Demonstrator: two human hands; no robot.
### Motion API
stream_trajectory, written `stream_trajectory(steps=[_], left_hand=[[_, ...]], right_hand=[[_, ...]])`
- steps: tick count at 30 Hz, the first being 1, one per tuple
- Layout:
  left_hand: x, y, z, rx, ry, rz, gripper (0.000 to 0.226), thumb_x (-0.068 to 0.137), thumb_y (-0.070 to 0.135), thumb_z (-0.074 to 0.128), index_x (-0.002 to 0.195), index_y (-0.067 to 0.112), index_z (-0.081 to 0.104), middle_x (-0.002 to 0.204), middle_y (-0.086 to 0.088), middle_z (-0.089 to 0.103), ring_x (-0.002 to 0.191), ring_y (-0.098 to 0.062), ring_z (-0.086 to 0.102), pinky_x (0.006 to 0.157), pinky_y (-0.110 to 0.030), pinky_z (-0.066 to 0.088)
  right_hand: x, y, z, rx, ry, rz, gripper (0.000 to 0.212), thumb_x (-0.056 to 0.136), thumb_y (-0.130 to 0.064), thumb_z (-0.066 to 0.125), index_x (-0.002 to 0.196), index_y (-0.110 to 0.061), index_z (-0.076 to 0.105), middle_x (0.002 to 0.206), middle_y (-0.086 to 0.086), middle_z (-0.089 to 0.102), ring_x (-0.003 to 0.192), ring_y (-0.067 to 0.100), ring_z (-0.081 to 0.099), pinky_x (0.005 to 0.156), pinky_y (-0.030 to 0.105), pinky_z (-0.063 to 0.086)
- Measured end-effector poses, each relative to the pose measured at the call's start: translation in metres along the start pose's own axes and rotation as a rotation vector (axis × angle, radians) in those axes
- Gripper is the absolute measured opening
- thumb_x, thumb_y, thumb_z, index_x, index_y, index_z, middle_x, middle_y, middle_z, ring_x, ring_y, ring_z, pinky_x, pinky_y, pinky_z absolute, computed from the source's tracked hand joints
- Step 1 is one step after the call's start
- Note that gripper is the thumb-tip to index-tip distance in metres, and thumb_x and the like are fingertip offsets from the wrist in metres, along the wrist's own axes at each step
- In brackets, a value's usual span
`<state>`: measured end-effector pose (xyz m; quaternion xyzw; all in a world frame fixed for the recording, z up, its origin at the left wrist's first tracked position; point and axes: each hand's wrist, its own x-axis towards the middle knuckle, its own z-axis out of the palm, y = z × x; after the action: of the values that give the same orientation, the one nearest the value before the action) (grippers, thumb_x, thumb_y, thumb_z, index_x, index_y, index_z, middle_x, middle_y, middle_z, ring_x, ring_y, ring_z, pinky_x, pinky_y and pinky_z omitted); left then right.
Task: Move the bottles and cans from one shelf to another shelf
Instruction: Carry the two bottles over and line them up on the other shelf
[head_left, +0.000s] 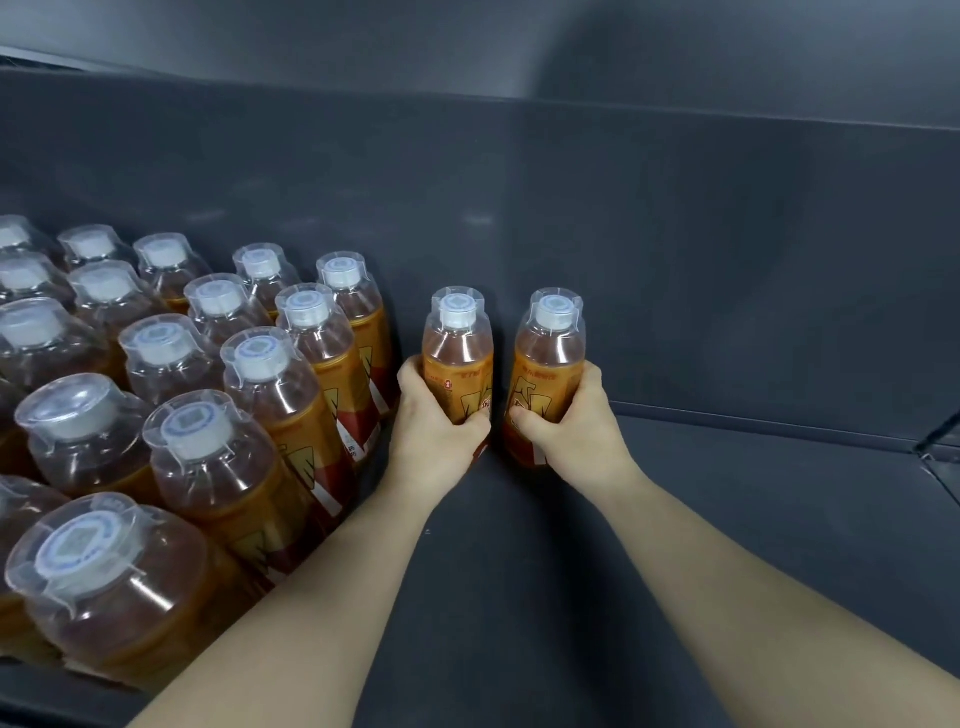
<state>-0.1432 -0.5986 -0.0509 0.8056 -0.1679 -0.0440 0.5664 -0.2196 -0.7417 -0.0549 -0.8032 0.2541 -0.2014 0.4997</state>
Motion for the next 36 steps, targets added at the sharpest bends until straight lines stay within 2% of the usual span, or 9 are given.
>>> stream_trajectory(steps=[3,7,9,12,18,23,27,31,36], left_hand=[[-0.003,0.000,-0.001,0.077,0.017,-0.002,0.084,0.081,0.033,0.081,0.143,0.020,0.027,0.115,0.011,0.046,0.105,-0.010,0.049,0.083,-0.025,0.040],[-0.002,-0.003,-0.002,0.248,0.050,-0.025,0.092,0.076,0.049,0.080,0.147,0.024,0.028,0.136,-0.004,0.043,0.126,-0.024,0.046,0.098,-0.041,0.046],[0.000,-0.004,-0.003,0.250,0.031,-0.031,0.091,0.079,0.046,0.079,0.150,0.025,0.026,0.140,-0.005,0.041,0.131,-0.026,0.043,0.104,-0.045,0.043],[0.002,-0.006,-0.006,0.162,0.006,-0.006,0.084,0.084,0.032,0.078,0.150,0.023,0.027,0.143,-0.002,0.045,0.133,-0.023,0.045,0.106,-0.040,0.040],[-0.003,-0.009,-0.007,0.073,-0.050,-0.020,0.068,0.097,0.017,0.063,0.151,0.021,0.022,0.135,0.004,0.047,0.130,-0.019,0.047,0.103,-0.031,0.039],[-0.001,-0.016,-0.010,0.212,-0.006,-0.016,0.071,0.099,0.026,0.058,0.157,0.026,0.017,0.152,-0.006,0.031,0.143,-0.027,0.033,0.117,-0.047,0.033],[-0.010,-0.011,-0.002,0.298,0.070,0.009,0.079,0.098,0.029,0.060,0.158,0.019,0.010,0.151,-0.011,0.037,0.139,-0.030,0.040,0.110,-0.043,0.038],[-0.011,-0.013,0.002,0.345,0.068,0.009,0.096,0.086,0.042,0.073,0.156,0.019,0.010,0.149,-0.009,0.040,0.132,-0.029,0.048,0.101,-0.045,0.049],[-0.005,-0.009,0.004,0.391,0.063,-0.029,0.107,0.076,0.047,0.082,0.153,0.016,0.014,0.144,-0.010,0.046,0.126,-0.032,0.052,0.096,-0.046,0.050]], right_hand=[[-0.002,-0.002,0.002,-0.090,0.067,0.012,0.090,0.073,-0.046,0.084,0.143,-0.027,0.031,0.131,-0.005,0.043,0.121,0.015,0.050,0.099,0.043,0.052],[-0.007,-0.007,0.005,-0.208,0.143,0.026,0.095,0.073,-0.052,0.083,0.144,-0.021,0.030,0.133,0.000,0.040,0.125,0.020,0.046,0.098,0.041,0.050],[-0.007,-0.007,0.008,-0.221,0.156,0.024,0.088,0.075,-0.047,0.083,0.142,-0.019,0.032,0.131,-0.001,0.042,0.123,0.020,0.047,0.098,0.040,0.050],[-0.006,-0.006,0.007,-0.150,0.111,0.011,0.081,0.080,-0.038,0.082,0.142,-0.021,0.032,0.130,-0.004,0.045,0.120,0.016,0.050,0.099,0.038,0.050],[-0.007,-0.006,0.001,0.015,-0.037,0.023,0.077,0.094,-0.018,0.069,0.153,-0.026,0.019,0.135,-0.008,0.049,0.122,0.010,0.049,0.104,0.029,0.040],[-0.003,-0.001,0.000,-0.061,-0.031,0.015,0.076,0.093,-0.027,0.070,0.152,-0.028,0.022,0.139,-0.008,0.047,0.132,0.015,0.046,0.112,0.042,0.040],[-0.004,-0.005,0.007,-0.207,0.076,0.022,0.091,0.082,-0.047,0.078,0.151,-0.023,0.024,0.142,0.000,0.041,0.131,0.021,0.043,0.106,0.043,0.045],[-0.002,-0.004,0.010,-0.204,0.107,0.020,0.081,0.083,-0.042,0.079,0.146,-0.021,0.031,0.137,0.000,0.047,0.127,0.022,0.050,0.103,0.042,0.048],[-0.002,-0.005,0.007,-0.118,0.043,0.024,0.074,0.089,-0.029,0.075,0.148,-0.023,0.030,0.137,-0.002,0.050,0.126,0.018,0.051,0.100,0.033,0.043]])
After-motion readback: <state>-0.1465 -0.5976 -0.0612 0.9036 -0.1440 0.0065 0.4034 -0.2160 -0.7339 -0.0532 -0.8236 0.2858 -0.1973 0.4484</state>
